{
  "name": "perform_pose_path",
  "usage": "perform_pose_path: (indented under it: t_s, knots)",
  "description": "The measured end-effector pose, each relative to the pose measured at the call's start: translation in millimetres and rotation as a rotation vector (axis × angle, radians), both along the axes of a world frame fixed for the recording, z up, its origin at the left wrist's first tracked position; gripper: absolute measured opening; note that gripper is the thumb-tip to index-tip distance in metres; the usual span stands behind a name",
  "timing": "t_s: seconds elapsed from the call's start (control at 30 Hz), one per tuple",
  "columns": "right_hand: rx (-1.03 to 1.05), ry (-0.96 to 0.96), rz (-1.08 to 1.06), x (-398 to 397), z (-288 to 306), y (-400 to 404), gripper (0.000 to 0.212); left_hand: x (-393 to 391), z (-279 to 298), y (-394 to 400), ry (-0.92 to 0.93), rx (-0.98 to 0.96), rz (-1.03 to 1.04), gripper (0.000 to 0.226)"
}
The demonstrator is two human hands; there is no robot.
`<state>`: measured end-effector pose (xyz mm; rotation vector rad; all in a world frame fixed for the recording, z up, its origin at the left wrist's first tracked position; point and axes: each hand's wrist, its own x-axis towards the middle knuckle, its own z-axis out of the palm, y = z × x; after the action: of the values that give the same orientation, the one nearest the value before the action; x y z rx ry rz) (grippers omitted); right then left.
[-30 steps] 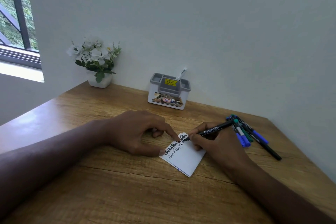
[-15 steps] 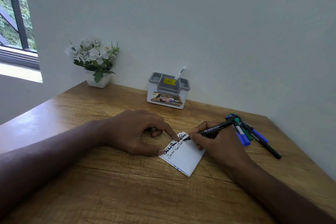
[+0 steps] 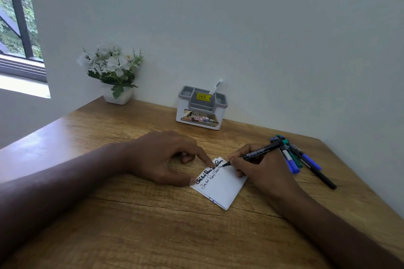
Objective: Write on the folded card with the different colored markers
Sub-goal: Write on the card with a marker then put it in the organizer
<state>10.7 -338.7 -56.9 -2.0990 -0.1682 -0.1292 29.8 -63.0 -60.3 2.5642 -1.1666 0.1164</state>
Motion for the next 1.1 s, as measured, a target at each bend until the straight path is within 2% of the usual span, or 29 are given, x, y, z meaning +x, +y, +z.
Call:
perform_pose_path:
  t_s: [0.67, 0.77, 0.87, 0.93, 1.0, 1.1]
  knots:
    - [0.025, 0.028, -0.058, 0, 0, 3, 0.006, -2, 2, -2, 0.015, 0.021, 0.007, 0.052]
    - [0.254, 0.006, -0.139, 0, 3, 1, 0.003, -3, 0, -2, 0.042, 0.002, 0.041, 0.054]
    - [0.505, -0.089, -0.129, 0, 7, -7, 0.010, 0, -4, -1, 0.121, -0.186, 0.088, 0.038]
    - [0.584, -0.095, -0.072, 0, 7, -8, 0.012, 2, -8, -2, 0.074, -0.254, 0.103, 0.031]
    - [0.653, -0.057, -0.020, -1, 6, -6, 0.009, 2, -11, -5, -0.014, -0.259, 0.102, 0.033]
    - [0.743, -0.022, 0.066, -6, 7, -4, 0.030, 7, -13, -6, -0.133, -0.283, 0.106, 0.034]
